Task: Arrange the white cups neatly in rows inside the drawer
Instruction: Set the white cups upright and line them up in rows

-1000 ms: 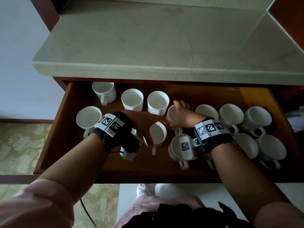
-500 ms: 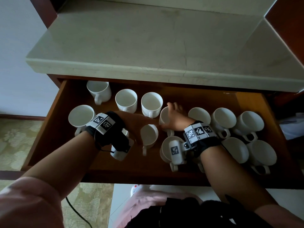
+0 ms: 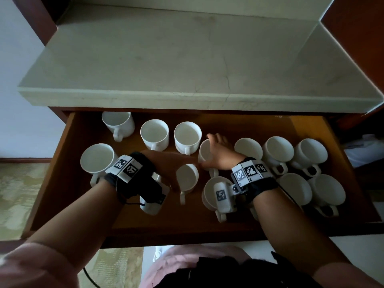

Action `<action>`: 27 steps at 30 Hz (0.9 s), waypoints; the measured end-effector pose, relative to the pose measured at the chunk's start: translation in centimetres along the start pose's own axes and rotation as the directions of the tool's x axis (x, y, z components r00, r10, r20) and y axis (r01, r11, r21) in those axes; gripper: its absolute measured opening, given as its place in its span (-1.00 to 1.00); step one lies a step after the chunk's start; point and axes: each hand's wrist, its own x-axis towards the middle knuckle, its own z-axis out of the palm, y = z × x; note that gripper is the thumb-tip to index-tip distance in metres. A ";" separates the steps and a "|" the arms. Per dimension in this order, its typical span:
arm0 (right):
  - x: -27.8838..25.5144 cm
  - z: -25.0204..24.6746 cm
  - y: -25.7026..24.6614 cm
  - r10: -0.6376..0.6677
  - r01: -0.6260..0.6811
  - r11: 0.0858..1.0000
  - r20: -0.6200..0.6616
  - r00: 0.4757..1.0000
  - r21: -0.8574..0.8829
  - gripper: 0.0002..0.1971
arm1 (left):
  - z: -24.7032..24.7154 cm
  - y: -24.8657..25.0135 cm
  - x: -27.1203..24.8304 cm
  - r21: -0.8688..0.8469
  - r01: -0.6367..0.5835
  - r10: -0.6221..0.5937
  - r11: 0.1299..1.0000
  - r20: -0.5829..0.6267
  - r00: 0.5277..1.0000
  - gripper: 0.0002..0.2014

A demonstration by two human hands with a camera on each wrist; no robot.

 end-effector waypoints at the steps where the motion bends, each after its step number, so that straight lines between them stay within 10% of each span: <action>1: 0.0 0.0 0.0 0.002 -0.002 1.000 0.002 1.000 0.000 0.07 | 0.0 -0.1 0.0 -0.014 -0.005 0.005 1.000 0.014 1.000 -0.28; 27: 0.4 0.3 0.2 0.025 -0.025 1.000 -0.002 1.000 0.008 0.12 | 1.3 -2.0 0.3 0.129 -0.243 0.253 0.961 -0.064 0.965 -0.18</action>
